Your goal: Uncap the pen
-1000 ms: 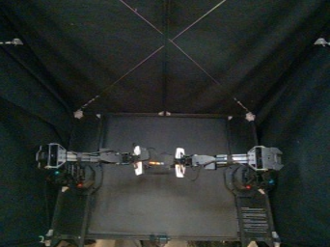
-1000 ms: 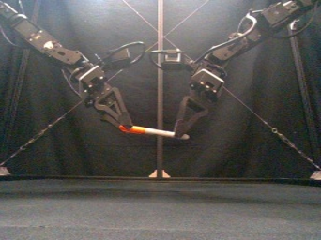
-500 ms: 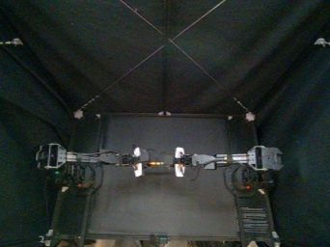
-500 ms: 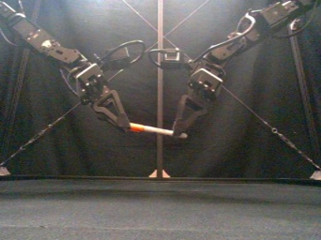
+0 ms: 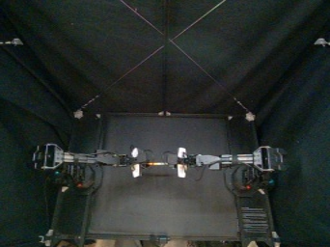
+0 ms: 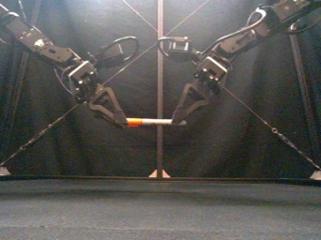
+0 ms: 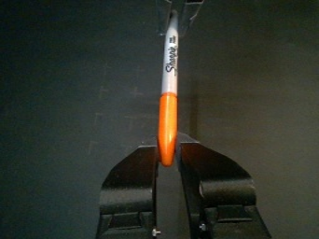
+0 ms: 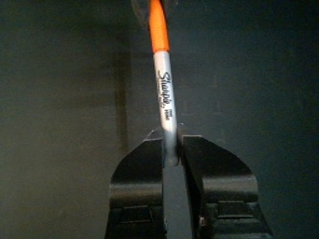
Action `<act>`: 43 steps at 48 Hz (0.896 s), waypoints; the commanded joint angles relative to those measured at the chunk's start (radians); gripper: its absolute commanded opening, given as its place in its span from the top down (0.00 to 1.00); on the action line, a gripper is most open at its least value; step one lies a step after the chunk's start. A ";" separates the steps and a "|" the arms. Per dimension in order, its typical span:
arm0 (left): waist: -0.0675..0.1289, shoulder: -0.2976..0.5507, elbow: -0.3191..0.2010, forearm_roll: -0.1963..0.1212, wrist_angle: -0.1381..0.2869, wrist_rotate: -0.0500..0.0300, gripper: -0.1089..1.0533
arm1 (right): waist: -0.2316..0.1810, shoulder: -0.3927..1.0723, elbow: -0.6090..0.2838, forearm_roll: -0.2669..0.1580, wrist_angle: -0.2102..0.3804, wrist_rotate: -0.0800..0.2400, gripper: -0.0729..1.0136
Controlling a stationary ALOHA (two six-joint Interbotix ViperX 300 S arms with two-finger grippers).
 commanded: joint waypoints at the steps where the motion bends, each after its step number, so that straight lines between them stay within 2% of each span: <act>1: 0.008 -0.035 0.020 -0.002 0.005 -0.0046 0.51 | -0.009 -0.071 0.015 0.003 0.003 0.008 0.57; 10: 0.008 -0.078 0.054 -0.005 -0.011 -0.0061 0.51 | -0.038 -0.110 0.058 0.018 -0.012 0.008 0.57; 22: 0.005 -0.135 0.098 -0.006 -0.011 -0.0061 0.51 | -0.061 -0.150 0.100 0.023 -0.025 0.008 0.57; 43: 0.009 -0.275 0.181 -0.025 -0.012 -0.0061 0.51 | -0.055 -0.186 0.124 0.031 -0.044 0.006 0.57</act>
